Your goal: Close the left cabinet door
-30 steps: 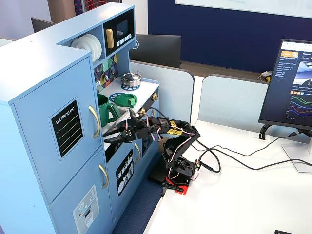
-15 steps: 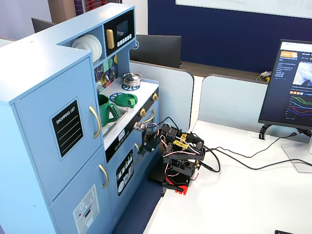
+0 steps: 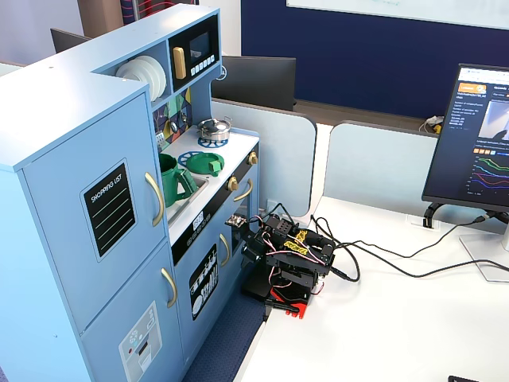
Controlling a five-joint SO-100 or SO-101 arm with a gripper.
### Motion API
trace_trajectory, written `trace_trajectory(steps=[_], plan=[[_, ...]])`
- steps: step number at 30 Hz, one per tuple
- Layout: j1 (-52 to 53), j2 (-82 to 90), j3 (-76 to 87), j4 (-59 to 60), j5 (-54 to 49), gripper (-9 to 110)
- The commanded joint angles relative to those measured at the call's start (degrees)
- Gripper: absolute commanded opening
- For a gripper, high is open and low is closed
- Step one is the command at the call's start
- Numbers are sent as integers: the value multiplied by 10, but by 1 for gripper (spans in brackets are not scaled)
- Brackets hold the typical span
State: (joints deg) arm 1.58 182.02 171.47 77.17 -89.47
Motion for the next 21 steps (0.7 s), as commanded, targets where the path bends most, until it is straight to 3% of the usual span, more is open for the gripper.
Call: trace_trajectory(steps=[1, 21], plan=[[-2, 1, 3, 87, 19, 0], [9, 1, 3, 106, 27, 1]])
